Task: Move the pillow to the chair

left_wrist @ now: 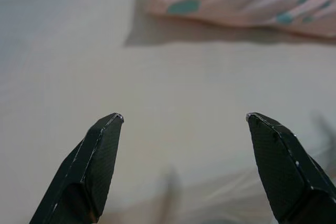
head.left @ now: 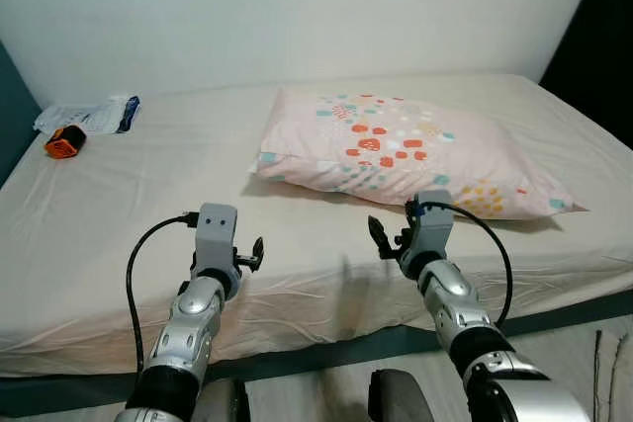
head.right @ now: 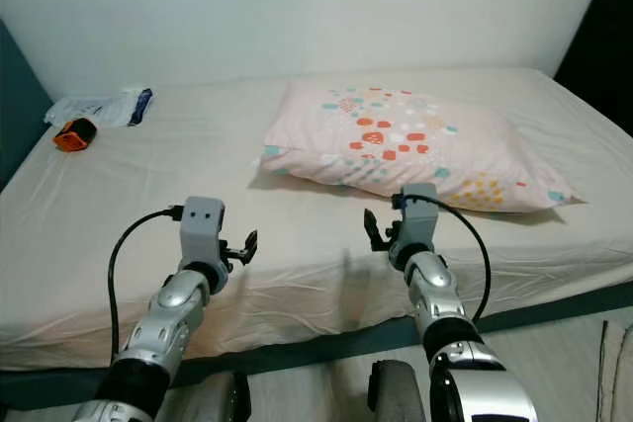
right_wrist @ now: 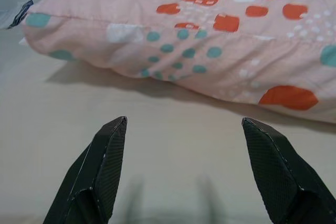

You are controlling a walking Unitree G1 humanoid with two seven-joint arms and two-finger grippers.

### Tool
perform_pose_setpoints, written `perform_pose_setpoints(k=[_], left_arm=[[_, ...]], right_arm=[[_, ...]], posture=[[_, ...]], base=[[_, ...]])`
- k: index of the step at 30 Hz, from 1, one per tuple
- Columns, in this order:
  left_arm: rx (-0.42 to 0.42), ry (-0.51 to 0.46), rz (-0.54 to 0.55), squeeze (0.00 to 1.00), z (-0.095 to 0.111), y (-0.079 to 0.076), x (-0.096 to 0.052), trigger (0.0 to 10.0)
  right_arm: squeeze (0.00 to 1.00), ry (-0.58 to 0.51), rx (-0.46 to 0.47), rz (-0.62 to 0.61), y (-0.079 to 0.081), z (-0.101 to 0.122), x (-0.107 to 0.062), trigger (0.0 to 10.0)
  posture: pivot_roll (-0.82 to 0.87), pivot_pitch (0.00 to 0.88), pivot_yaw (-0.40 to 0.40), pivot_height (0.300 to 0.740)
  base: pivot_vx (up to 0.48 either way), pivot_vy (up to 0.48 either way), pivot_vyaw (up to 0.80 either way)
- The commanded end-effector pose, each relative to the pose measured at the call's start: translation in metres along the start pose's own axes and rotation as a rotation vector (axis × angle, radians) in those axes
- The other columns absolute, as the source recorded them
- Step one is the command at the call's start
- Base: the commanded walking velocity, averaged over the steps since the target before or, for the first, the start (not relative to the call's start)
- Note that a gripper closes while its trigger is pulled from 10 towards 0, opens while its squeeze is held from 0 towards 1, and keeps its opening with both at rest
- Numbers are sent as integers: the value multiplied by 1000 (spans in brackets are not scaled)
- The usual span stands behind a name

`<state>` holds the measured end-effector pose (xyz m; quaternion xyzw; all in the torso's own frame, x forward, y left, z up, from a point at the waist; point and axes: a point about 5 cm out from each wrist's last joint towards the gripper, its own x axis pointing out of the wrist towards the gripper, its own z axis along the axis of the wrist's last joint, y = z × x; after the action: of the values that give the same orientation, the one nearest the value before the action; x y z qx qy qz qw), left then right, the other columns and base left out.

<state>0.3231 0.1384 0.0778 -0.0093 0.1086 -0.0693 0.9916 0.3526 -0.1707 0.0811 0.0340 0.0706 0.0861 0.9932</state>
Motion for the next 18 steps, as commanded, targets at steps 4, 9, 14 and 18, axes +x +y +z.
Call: perform_pose_setpoints(k=[4,9,14,18], left_arm=[[-42,34,-13,0,-3,1,3,10000],[-253,46,-67,0,8,-5,14,10000],[-342,51,-101,0,14,-8,19,10000],[-413,69,-123,0,18,-11,24,10000]], right_arm=[[0,-1,-7,12,2,2,2,10000],[0,-8,2,32,5,9,7,10000],[0,-14,-2,44,7,12,9,10000],[0,-11,-16,40,7,15,11,10000]], posture=[[4,20,-7,575],[9,57,-7,565],[13,85,-11,555],[12,95,-12,555]], base=[[0,0,0],[0,0,0],[0,0,0],[0,0,0]])
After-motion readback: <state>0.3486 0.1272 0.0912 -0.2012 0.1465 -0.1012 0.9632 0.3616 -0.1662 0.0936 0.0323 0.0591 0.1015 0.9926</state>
